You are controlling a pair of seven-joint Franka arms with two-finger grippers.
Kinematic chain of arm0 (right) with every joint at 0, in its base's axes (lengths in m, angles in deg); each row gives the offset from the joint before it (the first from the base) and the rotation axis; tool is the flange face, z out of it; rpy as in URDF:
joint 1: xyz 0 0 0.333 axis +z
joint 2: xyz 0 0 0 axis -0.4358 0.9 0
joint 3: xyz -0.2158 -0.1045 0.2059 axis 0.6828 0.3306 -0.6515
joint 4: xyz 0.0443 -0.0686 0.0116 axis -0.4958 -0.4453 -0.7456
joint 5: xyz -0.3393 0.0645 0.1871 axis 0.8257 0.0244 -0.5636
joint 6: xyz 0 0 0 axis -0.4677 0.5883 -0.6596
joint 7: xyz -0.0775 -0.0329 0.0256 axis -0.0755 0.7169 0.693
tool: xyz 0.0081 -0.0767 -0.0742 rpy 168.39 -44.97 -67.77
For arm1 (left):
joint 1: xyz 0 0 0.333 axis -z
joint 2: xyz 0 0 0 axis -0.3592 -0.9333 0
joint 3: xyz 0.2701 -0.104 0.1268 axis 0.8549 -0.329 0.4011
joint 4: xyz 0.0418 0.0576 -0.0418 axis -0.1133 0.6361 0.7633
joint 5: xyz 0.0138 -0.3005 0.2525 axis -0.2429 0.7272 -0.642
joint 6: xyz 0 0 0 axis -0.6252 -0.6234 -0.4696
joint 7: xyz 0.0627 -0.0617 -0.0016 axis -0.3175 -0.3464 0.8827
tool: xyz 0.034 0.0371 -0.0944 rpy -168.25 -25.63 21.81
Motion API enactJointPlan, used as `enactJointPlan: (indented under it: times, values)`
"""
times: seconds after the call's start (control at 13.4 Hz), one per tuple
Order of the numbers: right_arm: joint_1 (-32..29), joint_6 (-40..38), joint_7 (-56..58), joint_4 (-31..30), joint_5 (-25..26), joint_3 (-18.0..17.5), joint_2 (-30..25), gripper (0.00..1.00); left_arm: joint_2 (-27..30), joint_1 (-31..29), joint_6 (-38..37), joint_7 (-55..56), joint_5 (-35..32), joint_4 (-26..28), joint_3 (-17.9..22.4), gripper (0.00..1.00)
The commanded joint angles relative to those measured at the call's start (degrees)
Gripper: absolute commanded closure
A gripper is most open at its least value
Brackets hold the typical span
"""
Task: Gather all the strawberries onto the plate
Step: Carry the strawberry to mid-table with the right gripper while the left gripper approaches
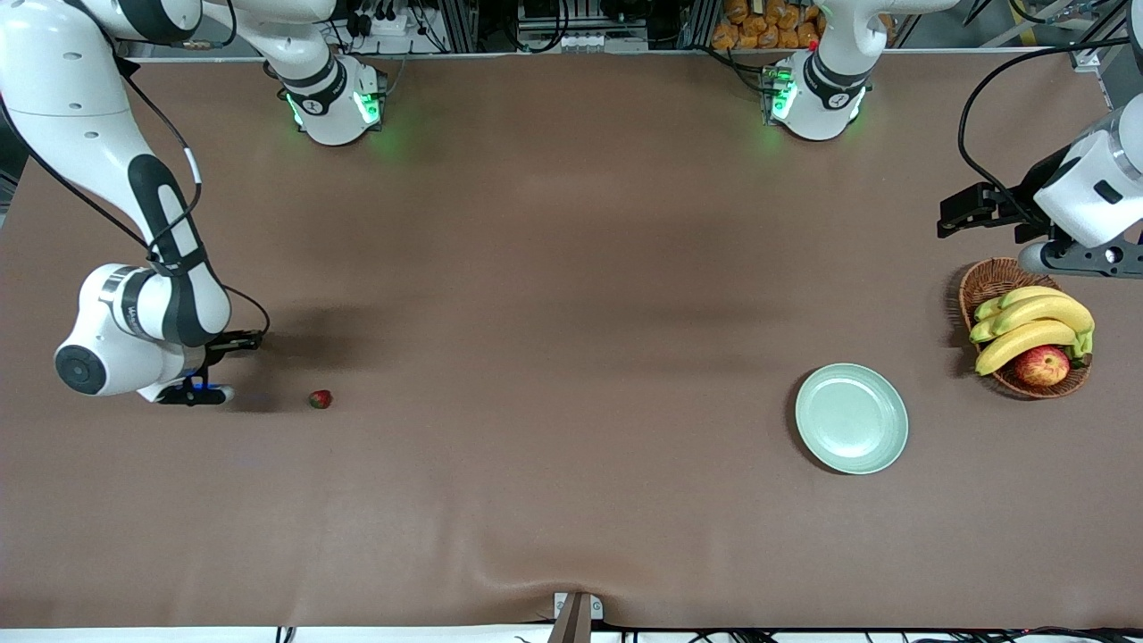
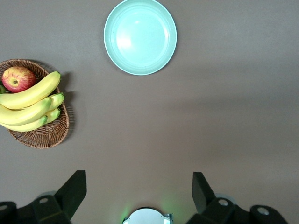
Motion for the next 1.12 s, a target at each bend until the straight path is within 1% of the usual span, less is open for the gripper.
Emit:
enactJointPlan:
  times: [0.0, 0.07, 0.15, 0.3, 0.37, 0.45, 0.6, 0.67, 0.82, 0.97, 1.04]
  values:
    - [1.97, -1.00, 0.77, 4.08, -0.23, -0.48, -2.99, 1.00, -0.15, -0.11, -0.66, 0.76, 0.77, -0.39, 0.00, 0.00]
    - [2.85, -1.00, 0.86, 5.74, -0.31, -0.65, -2.99, 1.00, -0.15, -0.11, -0.66, 0.76, 0.77, -0.39, -0.09, 0.00]
    - [3.65, -0.91, 0.77, 7.06, -0.31, -2.05, -2.99, 1.00, -0.23, -0.11, -0.66, 0.68, 0.86, -0.39, 0.00, 0.00]
    - [4.35, -0.65, -0.11, 9.01, -0.49, -6.69, -2.73, 1.00, -0.23, -0.20, -0.74, 0.67, 0.77, -0.39, -0.09, 0.00]
    - [4.79, -0.38, -1.15, 9.10, -1.36, -8.81, -2.64, 1.00, -0.23, -0.20, -0.66, 0.41, 0.77, -0.39, 0.00, 0.00]
    - [6.02, 0.05, -2.47, 9.10, -4.07, -9.87, -2.47, 1.00, -0.76, -0.20, -0.66, 0.15, 0.60, -0.48, 0.00, 0.00]
    - [10.05, 0.93, -3.01, 9.01, -11.70, -9.97, -2.29, 1.00, -1.11, -0.20, -0.66, 0.15, 0.33, -0.48, 0.00, 0.00]
    - [12.07, 1.37, -3.01, 9.01, -14.52, -9.97, -2.03, 1.00, -1.11, -0.20, -0.74, -0.03, 0.33, -0.30, 0.00, 0.00]
    - [16.46, 3.12, -3.10, 9.01, -16.31, -9.97, -0.98, 1.00, -1.37, -0.20, -0.74, -0.12, 0.33, -0.21, 0.00, 0.00]
    - [21.91, 6.72, -3.10, 9.01, -18.06, -9.97, 0.51, 1.00, -1.90, -0.20, -0.92, -0.12, 0.33, -0.21, 0.00, 0.00]
    - [24.28, 8.65, -3.10, 9.01, -20.33, -9.97, 1.48, 1.00, -2.17, -0.20, -0.92, -0.12, 0.33, 0.13, -0.09, 0.00]
